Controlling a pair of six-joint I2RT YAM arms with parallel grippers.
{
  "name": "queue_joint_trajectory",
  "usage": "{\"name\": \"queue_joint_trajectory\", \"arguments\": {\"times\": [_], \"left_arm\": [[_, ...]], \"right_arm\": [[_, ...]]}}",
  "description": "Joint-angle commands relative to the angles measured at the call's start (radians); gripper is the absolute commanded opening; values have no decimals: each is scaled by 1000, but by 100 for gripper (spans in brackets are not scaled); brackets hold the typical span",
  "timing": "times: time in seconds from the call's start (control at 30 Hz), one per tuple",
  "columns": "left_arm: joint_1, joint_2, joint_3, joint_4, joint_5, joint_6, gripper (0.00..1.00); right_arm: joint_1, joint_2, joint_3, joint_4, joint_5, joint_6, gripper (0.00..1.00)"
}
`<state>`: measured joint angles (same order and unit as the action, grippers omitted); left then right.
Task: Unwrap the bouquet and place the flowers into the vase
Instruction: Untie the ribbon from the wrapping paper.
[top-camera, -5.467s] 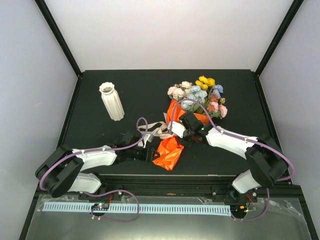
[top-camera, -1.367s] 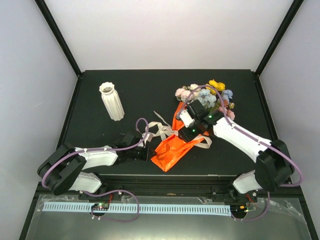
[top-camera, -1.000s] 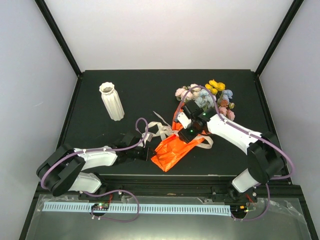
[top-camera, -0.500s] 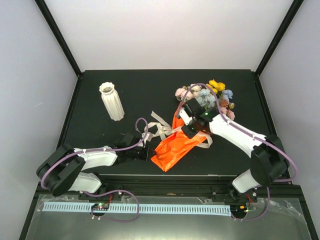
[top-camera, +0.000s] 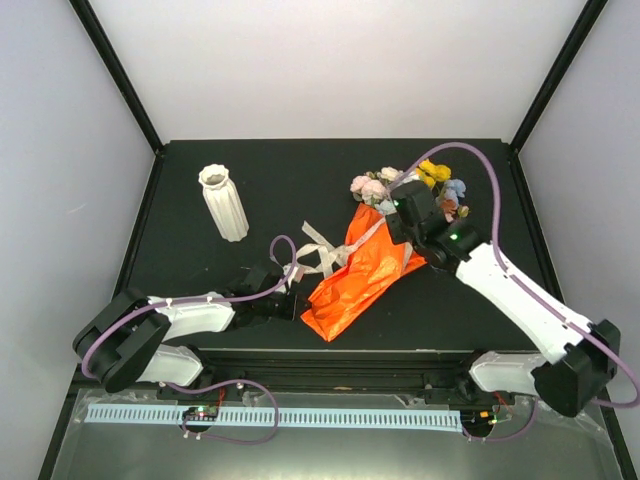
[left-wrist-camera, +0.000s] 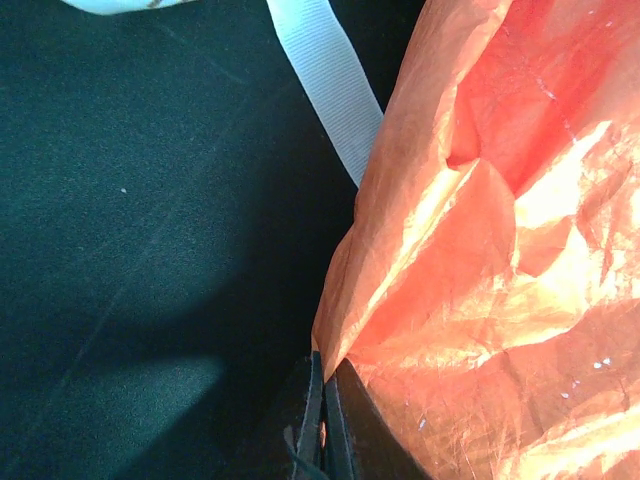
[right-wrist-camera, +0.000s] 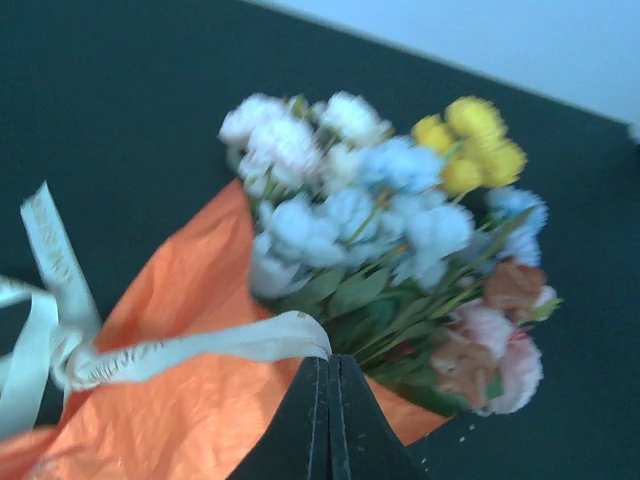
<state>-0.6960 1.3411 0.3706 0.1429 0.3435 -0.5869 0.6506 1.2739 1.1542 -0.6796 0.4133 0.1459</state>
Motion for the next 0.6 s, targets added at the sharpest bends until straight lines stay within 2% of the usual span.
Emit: {"name": "queue_joint_trajectory", "arguments": {"times": [0.0,0.2,0.4,0.57], "left_arm": [[-1,-1,1,6,-28,2,2],[-1,-2,2,7,-34,0,2],[-1,4,6,7,-40,2,2],[-2,16,15,3,-48,4,2]], "right_arm": [[2,-104,51,44,183,100,1],[2,-257,47,204,190,59,1],[2,-342,49,321,439,51,1],[2,-388,42,481,451,-62,1]]}}
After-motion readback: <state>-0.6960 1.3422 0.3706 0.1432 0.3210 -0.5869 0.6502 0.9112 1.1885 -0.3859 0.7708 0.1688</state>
